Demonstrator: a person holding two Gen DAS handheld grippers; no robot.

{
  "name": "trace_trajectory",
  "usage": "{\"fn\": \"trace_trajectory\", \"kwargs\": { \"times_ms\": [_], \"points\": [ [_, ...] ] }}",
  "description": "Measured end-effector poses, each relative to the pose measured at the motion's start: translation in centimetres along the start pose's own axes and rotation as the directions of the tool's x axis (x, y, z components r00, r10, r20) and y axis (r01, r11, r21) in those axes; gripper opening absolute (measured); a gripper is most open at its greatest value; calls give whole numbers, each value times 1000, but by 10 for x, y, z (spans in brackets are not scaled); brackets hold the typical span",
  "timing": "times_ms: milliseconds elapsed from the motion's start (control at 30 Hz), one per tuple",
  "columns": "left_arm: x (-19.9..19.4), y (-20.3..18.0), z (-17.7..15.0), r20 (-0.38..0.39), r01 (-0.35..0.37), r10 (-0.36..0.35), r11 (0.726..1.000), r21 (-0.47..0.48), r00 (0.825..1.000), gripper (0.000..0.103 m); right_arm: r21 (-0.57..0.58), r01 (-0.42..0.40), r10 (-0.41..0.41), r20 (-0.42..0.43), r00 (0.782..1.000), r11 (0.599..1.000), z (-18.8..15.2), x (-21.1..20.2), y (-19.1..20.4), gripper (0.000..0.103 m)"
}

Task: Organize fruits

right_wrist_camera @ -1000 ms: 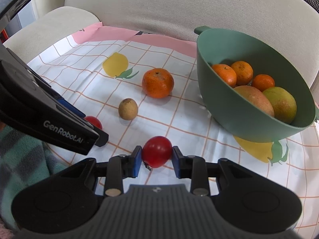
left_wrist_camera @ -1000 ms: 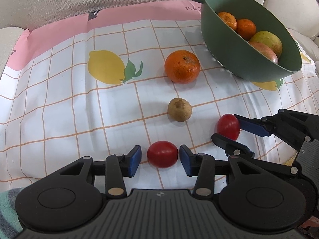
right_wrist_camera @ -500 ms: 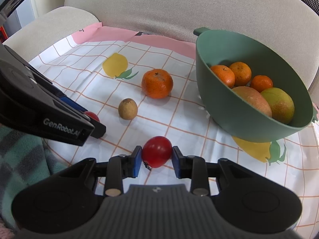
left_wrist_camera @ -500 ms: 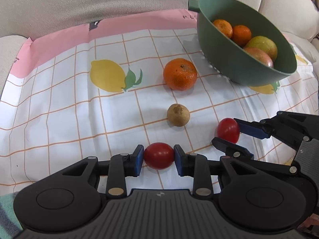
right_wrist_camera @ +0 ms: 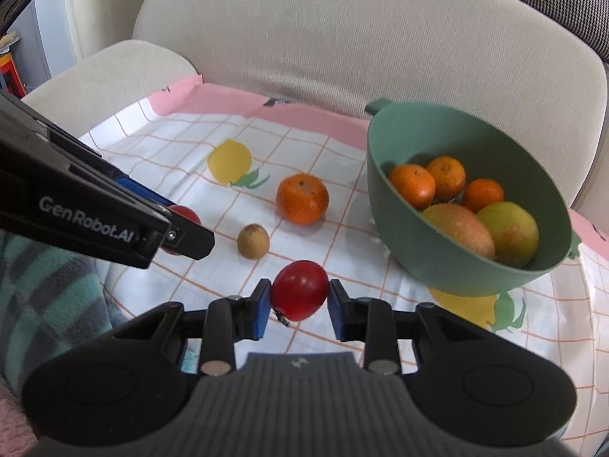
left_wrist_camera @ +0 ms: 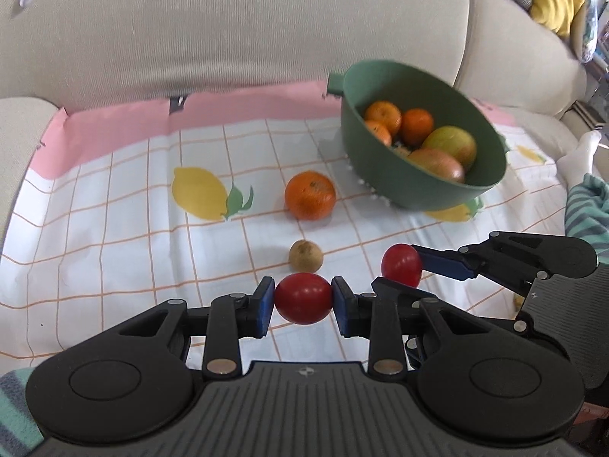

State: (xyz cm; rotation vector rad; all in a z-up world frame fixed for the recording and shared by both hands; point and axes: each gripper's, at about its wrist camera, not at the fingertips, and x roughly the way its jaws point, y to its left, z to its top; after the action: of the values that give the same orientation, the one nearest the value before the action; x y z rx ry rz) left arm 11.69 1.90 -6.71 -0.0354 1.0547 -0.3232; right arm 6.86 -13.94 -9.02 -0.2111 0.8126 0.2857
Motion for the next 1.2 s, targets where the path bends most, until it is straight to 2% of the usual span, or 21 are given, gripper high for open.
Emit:
{"fn": "trace_trajectory", "kwargs": {
  "times_ms": [367, 633, 933, 1200],
  "points": [
    [-31, -29, 15, 78, 21, -24, 999, 42, 997, 36, 27, 25, -27, 91, 995, 999, 5, -34, -16, 29],
    [-36, -54, 37, 107, 55, -64, 995, 88, 992, 36, 80, 70, -80, 133, 988, 994, 9, -50, -42, 29],
    [-18, -74, 68, 98, 78, -91, 989, 124, 991, 36, 133, 103, -122, 142, 982, 986, 19, -54, -77, 29],
    [7, -88, 93, 52, 66, -76, 983, 169, 996, 36, 93, 153, -164, 126, 978, 984, 32, -43, -104, 29]
  ]
}}
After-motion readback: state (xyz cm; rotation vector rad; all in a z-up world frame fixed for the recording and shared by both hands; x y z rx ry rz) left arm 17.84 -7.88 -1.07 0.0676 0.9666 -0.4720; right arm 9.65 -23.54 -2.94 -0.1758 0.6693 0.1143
